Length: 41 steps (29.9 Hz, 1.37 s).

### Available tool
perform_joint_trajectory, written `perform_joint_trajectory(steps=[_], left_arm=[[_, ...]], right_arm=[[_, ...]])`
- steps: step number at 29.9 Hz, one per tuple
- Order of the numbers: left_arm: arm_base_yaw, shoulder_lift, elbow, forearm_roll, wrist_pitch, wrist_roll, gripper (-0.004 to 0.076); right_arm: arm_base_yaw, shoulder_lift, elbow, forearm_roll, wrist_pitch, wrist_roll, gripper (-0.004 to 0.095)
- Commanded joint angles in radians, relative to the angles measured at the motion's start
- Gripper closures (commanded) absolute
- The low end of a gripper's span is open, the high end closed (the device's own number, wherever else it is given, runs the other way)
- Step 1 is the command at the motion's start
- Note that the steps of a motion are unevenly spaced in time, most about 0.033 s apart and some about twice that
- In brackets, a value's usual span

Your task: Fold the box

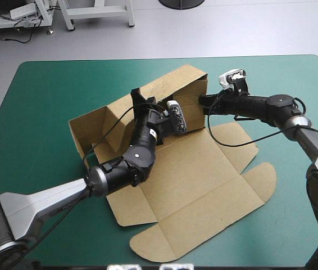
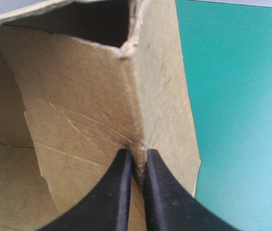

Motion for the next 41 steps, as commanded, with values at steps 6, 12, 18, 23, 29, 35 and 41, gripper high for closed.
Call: perform_joint_trajectory(steps=[6, 12, 18, 23, 29, 35, 41], left_arm=[[-0.161, -0.089, -0.029, 0.140, -0.035, -0.100, 0.0729], [-0.221, -0.110, -0.029, 0.148, -0.019, -0.120, 0.0729], [-0.282, -0.124, -0.029, 0.149, 0.042, -0.123, 0.0729], [-0.302, -0.188, -0.029, 0.147, 0.099, -0.223, 0.0729], [-0.263, -0.268, -0.029, 0.151, 0.258, -0.205, 0.0729], [-0.088, -0.316, -0.029, 0.130, 0.262, -0.166, 0.0729], [0.082, -0.340, -0.029, 0.120, 0.252, -0.166, 0.0729]], right_arm=[[0.012, -0.018, -0.013, 0.013, 0.042, 0.065, 0.0927], [0.012, -0.018, -0.013, 0.010, 0.044, 0.079, 0.0927], [0.012, -0.018, -0.013, -0.008, 0.046, 0.106, 0.0927], [0.010, -0.031, -0.013, -0.044, 0.046, 0.161, 0.0927], [0.010, -0.102, -0.013, -0.137, 0.045, 0.238, 0.0927], [0.010, -0.229, -0.013, -0.289, 0.043, 0.351, 0.0926], [0.010, -0.343, -0.013, -0.485, 0.072, 0.512, 0.0926]])
